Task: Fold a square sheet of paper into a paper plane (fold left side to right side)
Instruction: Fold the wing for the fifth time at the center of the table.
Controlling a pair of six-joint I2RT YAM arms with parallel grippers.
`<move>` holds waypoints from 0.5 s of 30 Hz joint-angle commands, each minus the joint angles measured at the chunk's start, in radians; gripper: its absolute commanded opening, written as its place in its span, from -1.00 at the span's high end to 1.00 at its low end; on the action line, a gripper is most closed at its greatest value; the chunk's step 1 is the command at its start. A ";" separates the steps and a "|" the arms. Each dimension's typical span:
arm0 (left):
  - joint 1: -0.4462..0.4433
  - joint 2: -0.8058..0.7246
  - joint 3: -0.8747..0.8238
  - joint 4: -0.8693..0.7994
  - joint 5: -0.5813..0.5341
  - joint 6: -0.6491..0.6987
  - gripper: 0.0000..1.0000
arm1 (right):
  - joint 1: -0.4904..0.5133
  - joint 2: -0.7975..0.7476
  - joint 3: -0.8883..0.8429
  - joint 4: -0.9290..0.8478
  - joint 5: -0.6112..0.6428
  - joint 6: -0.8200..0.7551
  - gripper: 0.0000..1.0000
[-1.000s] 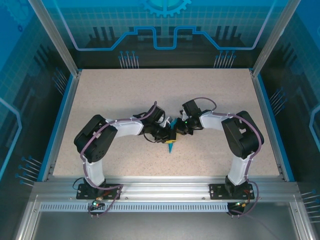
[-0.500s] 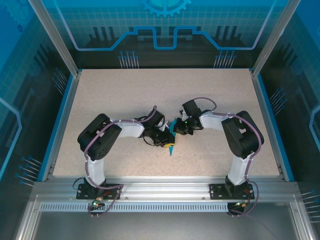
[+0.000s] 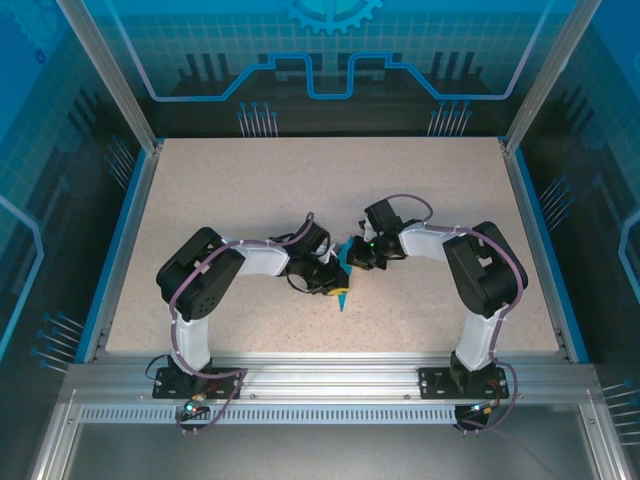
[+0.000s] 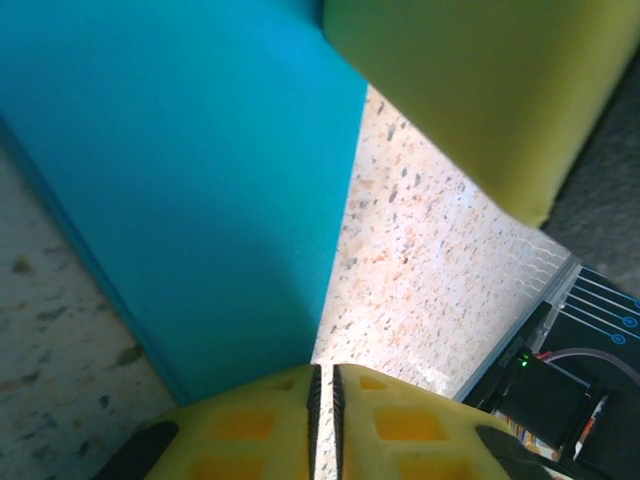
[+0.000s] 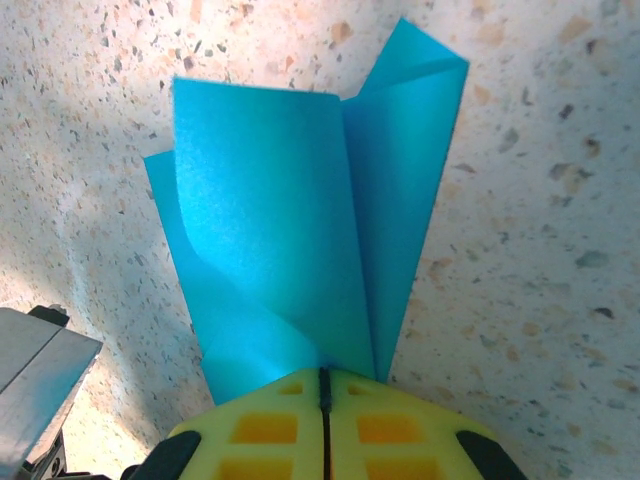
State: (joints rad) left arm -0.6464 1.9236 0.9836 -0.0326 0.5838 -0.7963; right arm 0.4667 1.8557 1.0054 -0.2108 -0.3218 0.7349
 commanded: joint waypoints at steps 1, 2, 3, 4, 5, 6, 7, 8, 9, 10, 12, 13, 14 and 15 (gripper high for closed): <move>-0.009 0.043 -0.021 -0.129 -0.065 -0.016 0.74 | 0.020 0.041 0.005 -0.066 0.034 -0.028 0.86; -0.009 0.046 -0.020 -0.138 -0.069 -0.017 0.77 | 0.018 0.039 0.006 -0.061 0.033 -0.028 0.87; -0.009 0.048 -0.017 -0.148 -0.073 -0.017 0.81 | 0.016 0.037 0.009 -0.056 0.032 -0.030 0.87; -0.009 0.051 -0.016 -0.155 -0.075 -0.017 0.85 | 0.015 0.038 0.012 -0.053 0.033 -0.029 0.87; -0.009 0.052 -0.015 -0.160 -0.077 -0.018 0.89 | 0.014 0.039 0.015 -0.053 0.031 -0.030 0.87; -0.010 0.054 -0.016 -0.163 -0.079 -0.018 0.92 | 0.014 0.040 0.019 -0.056 0.030 -0.033 0.88; -0.009 0.054 -0.013 -0.169 -0.081 -0.019 0.94 | 0.011 0.043 0.024 -0.058 0.031 -0.033 0.88; -0.009 0.054 -0.014 -0.172 -0.085 -0.020 0.96 | 0.012 0.044 0.026 -0.061 0.032 -0.036 0.88; -0.009 0.055 -0.014 -0.176 -0.085 -0.022 0.98 | 0.009 0.045 0.027 -0.062 0.033 -0.036 0.88; -0.009 0.057 -0.013 -0.181 -0.090 -0.022 0.99 | 0.009 0.045 0.027 -0.062 0.033 -0.037 0.89; -0.010 0.061 -0.013 -0.185 -0.091 -0.023 1.00 | 0.006 0.046 0.028 -0.056 0.035 -0.038 0.88; -0.010 0.062 -0.013 -0.187 -0.093 -0.023 1.00 | 0.006 0.045 0.027 -0.055 0.034 -0.041 0.89; -0.010 0.063 -0.014 -0.188 -0.094 -0.025 1.00 | 0.002 0.045 0.030 -0.054 0.035 -0.041 0.89; -0.009 0.064 -0.014 -0.188 -0.092 -0.024 1.00 | 0.000 0.045 0.029 -0.051 0.034 -0.043 0.89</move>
State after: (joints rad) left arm -0.6483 1.9285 0.9958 -0.0654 0.5694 -0.8120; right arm 0.4667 1.8637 1.0233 -0.2329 -0.3222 0.7128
